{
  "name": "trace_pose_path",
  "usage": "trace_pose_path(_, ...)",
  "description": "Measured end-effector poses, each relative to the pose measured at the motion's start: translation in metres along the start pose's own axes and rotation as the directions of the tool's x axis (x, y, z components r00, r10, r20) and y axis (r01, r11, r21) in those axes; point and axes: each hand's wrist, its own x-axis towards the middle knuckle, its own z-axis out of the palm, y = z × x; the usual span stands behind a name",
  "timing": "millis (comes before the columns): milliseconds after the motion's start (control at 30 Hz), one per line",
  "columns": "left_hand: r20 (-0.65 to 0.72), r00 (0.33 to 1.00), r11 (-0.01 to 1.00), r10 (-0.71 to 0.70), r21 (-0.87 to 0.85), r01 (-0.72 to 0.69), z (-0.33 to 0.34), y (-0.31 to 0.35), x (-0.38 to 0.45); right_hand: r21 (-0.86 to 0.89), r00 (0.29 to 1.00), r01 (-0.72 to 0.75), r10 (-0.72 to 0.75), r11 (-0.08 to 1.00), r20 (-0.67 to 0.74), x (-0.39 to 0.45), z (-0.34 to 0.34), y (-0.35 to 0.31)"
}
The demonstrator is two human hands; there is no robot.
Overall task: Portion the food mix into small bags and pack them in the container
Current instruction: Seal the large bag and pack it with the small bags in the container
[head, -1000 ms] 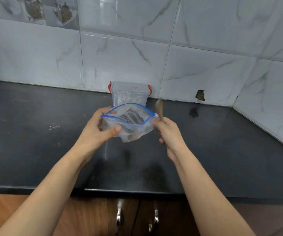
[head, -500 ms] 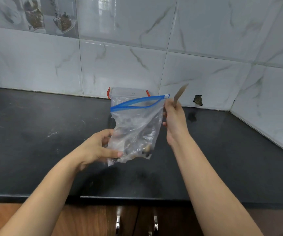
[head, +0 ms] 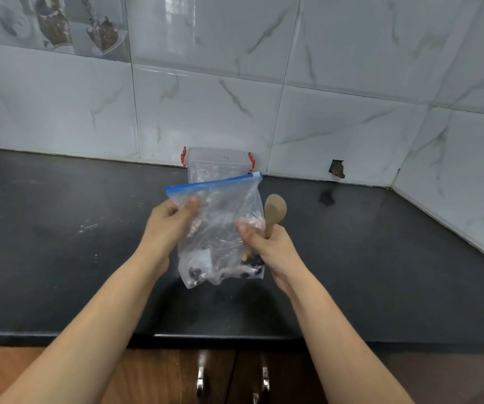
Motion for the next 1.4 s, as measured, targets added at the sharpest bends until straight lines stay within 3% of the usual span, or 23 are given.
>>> trace_pose_path(67,-0.182,0.983,0.997,0.018,-0.071,-0.031,0.002,0.002,0.008,-0.045,0.999,0.03,-0.028,0.999,0.039,-0.001,-0.003,0.0)
trace_pose_path(133,-0.216,0.976,0.992,-0.028,-0.128,0.0,0.001,0.006,0.017,-0.09,0.998,0.01,-0.004,0.996,0.059,-0.002,-0.007,0.003)
trace_pose_path(233,-0.169,0.963,0.958,-0.212,-0.231,0.171,-0.001,0.013,0.024,-0.179,0.991,-0.098,0.114,0.979,0.076,-0.005,-0.012,0.008)
trace_pose_path(333,-0.02,0.935,0.907,-0.354,-0.252,0.338,-0.002,0.006,0.022,-0.341,0.977,-0.169,0.203,0.925,0.067,-0.006,-0.015,0.01)
trace_pose_path(400,-0.004,0.949,0.94,-0.314,-0.145,0.31,-0.003,-0.006,0.017,-0.377,0.988,-0.136,0.154,0.916,0.019,-0.006,-0.014,0.012)
trace_pose_path(467,-0.099,0.968,0.967,-0.229,0.089,0.238,-0.002,-0.014,0.006,-0.351,0.992,-0.111,0.083,0.93,-0.094,-0.004,-0.013,0.014)
trace_pose_path(567,-0.093,0.995,0.874,-0.039,0.48,0.08,0.0,-0.028,-0.007,-0.325,0.971,-0.158,0.087,0.933,-0.223,-0.003,-0.013,0.017)
trace_pose_path(633,0.004,0.999,0.808,-0.042,0.588,0.032,0.0,-0.034,-0.01,-0.404,0.963,-0.193,0.093,0.894,-0.254,-0.004,-0.012,0.015)
trace_pose_path(700,0.06,0.995,0.798,-0.085,0.601,0.032,-0.001,-0.036,-0.01,-0.558,0.953,-0.215,0.048,0.802,-0.298,-0.006,-0.01,0.012)
trace_pose_path(800,0.091,0.979,0.89,-0.183,0.439,0.125,-0.001,-0.032,-0.008,-0.811,0.866,-0.217,-0.276,0.544,-0.418,-0.011,-0.004,0.008)
trace_pose_path(867,0.148,0.96,0.932,-0.237,0.312,0.182,0.001,-0.031,-0.009,-0.926,0.787,-0.025,-0.564,0.377,-0.251,-0.011,0.004,0.004)
trace_pose_path(900,0.195,0.945,0.944,-0.261,0.256,0.208,0.002,-0.031,-0.01,-0.95,0.777,0.113,-0.621,0.291,-0.098,-0.007,0.007,0.004)
trace_pose_path(933,0.246,0.927,0.949,-0.282,0.213,0.233,0.002,-0.031,-0.012,-0.931,0.816,0.251,-0.575,0.266,0.056,-0.001,0.01,0.004)
trace_pose_path(1000,0.322,0.886,0.943,-0.333,0.145,0.301,0.001,-0.032,-0.012,-0.828,0.932,0.352,-0.24,0.436,0.27,0.012,0.013,0.01)
trace_pose_path(1067,0.366,0.853,0.928,-0.372,0.157,0.337,-0.007,-0.035,-0.009,-0.781,0.941,0.246,0.052,0.574,0.335,0.02,0.013,0.022)
trace_pose_path(1167,0.4,0.821,0.909,-0.407,0.265,0.322,-0.021,-0.035,-0.006,-0.784,0.935,0.216,0.108,0.582,0.338,0.023,0.01,0.027)
trace_pose_path(1267,0.416,0.784,0.841,-0.461,0.486,0.237,-0.029,-0.021,-0.006,-0.738,0.928,0.165,0.15,0.654,0.341,0.027,0.008,0.025)
trace_pose_path(1333,0.368,0.811,0.663,-0.455,0.748,0.033,-0.029,-0.008,-0.006,-0.587,0.933,0.071,0.154,0.807,0.325,0.026,0.008,0.025)
trace_pose_path(1400,0.301,0.921,0.338,-0.245,0.917,-0.21,-0.015,0.002,-0.009,-0.333,0.974,-0.017,0.092,0.943,0.209,0.024,0.008,0.021)
